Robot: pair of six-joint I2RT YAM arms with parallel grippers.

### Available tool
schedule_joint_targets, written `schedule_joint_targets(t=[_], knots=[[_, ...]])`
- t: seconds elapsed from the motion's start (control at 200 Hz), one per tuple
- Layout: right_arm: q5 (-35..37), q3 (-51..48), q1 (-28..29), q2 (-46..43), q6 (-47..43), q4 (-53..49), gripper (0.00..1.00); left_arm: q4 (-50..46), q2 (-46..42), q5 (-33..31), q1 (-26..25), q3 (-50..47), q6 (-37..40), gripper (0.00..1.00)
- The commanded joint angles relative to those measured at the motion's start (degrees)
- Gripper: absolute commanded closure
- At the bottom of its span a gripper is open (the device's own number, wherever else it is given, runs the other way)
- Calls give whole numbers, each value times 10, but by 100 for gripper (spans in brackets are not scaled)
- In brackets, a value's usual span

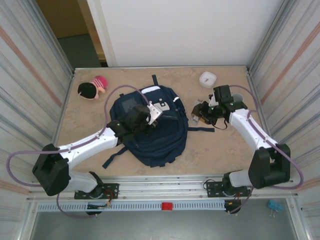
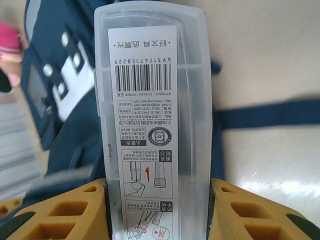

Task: Pack the student bag

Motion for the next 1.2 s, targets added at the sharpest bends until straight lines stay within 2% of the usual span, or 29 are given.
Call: schedule_joint_targets(t=[0.0, 0.17, 0.281, 0.361, 0.601, 0.661, 0.802, 0.922, 1.042, 1.198], knots=[[-66, -39, 47, -45, 83, 2, 56, 58, -19, -5, 3, 41, -71, 96], [-91, -95, 131, -96, 190, 77, 57, 62, -9, -4, 3, 56, -106, 96], [-94, -108, 166, -98, 224, 102, 56, 78, -9, 4, 3, 52, -125, 96], [-92, -106, 182, -86, 227, 124, 56, 96, -8, 20, 4, 47, -134, 96], [-84, -87, 197, -7, 311, 239, 56, 108, -16, 47, 3, 46, -156, 96], [-76, -79, 197, 16, 331, 265, 52, 112, -22, 51, 3, 44, -160, 96], [-49, -65, 200, 60, 369, 339, 35, 117, -33, 61, 3, 39, -167, 96], [-61, -62, 203, 88, 394, 408, 30, 117, -40, 53, 3, 33, -169, 95], [-62, -65, 205, 77, 379, 389, 34, 113, -47, 40, 3, 27, -166, 95], [-36, -66, 211, 43, 309, 218, 37, 109, -50, 26, 4, 23, -163, 94]])
